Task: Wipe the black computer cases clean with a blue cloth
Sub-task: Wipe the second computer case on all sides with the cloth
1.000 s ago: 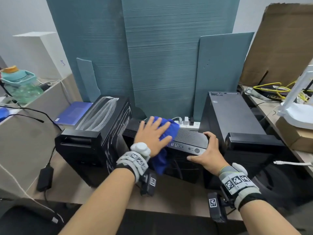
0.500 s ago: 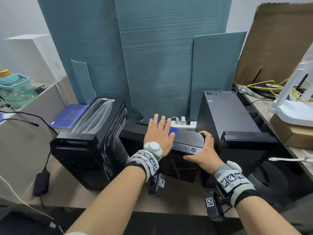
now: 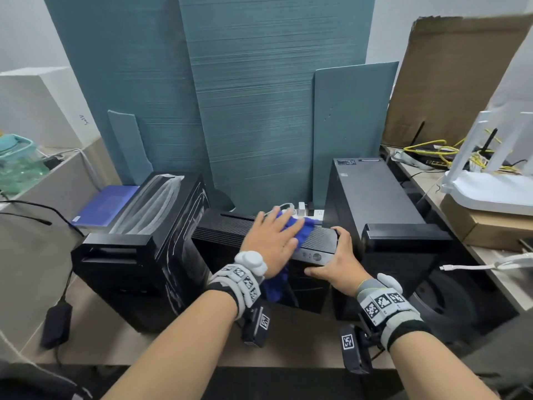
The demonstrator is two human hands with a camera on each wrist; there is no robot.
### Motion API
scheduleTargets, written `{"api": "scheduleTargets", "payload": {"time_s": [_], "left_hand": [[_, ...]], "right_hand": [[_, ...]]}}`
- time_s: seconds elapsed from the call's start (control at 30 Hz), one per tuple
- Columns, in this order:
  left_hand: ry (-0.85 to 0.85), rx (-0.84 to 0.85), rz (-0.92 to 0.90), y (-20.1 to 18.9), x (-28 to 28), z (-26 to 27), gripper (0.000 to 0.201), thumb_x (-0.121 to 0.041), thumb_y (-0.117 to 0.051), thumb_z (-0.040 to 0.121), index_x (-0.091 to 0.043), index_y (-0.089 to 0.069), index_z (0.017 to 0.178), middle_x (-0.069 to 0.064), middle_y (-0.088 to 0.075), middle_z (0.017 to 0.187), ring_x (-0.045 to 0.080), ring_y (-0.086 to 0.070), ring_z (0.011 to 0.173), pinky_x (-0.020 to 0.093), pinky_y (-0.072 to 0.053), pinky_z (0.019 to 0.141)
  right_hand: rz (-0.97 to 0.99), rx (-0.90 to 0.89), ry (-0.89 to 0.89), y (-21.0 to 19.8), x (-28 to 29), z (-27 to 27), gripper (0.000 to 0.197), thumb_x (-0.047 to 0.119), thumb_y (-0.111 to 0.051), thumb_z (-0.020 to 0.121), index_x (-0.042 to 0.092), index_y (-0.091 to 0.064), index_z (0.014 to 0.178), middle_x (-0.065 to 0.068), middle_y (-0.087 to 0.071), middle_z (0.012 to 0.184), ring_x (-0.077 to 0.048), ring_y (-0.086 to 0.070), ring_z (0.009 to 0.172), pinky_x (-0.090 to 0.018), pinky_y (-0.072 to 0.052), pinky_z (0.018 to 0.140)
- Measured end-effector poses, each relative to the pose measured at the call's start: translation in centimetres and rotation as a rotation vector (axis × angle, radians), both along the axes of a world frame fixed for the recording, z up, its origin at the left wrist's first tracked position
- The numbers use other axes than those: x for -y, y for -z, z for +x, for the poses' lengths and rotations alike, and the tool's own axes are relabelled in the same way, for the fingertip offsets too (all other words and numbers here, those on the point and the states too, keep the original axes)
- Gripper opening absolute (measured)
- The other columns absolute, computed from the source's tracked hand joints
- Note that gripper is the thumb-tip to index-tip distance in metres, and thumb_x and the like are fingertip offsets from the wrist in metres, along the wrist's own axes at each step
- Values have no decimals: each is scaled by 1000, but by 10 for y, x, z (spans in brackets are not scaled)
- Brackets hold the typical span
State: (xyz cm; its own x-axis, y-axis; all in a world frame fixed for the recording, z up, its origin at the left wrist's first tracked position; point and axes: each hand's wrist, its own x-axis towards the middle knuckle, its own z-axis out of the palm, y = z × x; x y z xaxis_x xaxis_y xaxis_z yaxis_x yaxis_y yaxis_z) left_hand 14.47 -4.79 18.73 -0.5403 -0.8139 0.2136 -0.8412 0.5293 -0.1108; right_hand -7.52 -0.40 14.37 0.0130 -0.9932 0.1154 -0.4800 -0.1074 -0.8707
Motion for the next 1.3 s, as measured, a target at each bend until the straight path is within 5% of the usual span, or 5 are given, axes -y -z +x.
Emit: {"api": "scheduleTargets", "payload": {"time_s": [0.23, 0.43, 0.67, 0.97, 1.3], "left_hand": [[-441, -180, 29, 11, 25, 90, 54, -42, -24, 103, -37, -24, 157, -2, -20, 166, 28, -12, 153, 55, -17, 122], [-690, -448, -23, 24, 21, 103, 52, -26, -32, 105, -15, -34, 155, 8, -28, 163, 37, -15, 152, 50, -20, 122], [-654, -806, -7, 28, 10, 114, 75, 21, -32, 85, -13, -42, 151, -1, -34, 161, 19, -16, 154, 36, -18, 124], [-601, -863, 112, 45, -17, 103, 55, 2, -42, 93, -22, -55, 140, -4, -54, 138, 25, -58, 118, 19, -33, 86], [-480, -770, 270, 73, -30, 89, 37, -14, -39, 104, -20, -60, 134, 0, -57, 126, 18, -56, 113, 16, -33, 88]], "right_hand": [[8, -20, 37, -5, -5, 4, 112, 33, -98, 58, 39, -21, 139, 11, -27, 137, -7, -41, 127, -33, -36, 117], [15, -90, 27, -16, -10, 10, 114, 39, -96, 58, 42, -26, 148, 9, -29, 133, -7, -45, 124, -29, -34, 114], [59, -368, 52, -44, -7, 29, 104, 65, -88, 53, 32, -34, 135, 7, -31, 120, -23, -45, 119, -41, -44, 106], [199, -600, 170, -71, 6, 78, 106, 77, -76, 55, 12, -37, 128, -8, -43, 130, -36, -50, 119, -46, -49, 98], [426, -535, 230, -69, -2, 109, 121, 79, -73, 48, 11, -32, 140, -14, -44, 137, -37, -56, 119, -44, -49, 94]]}}
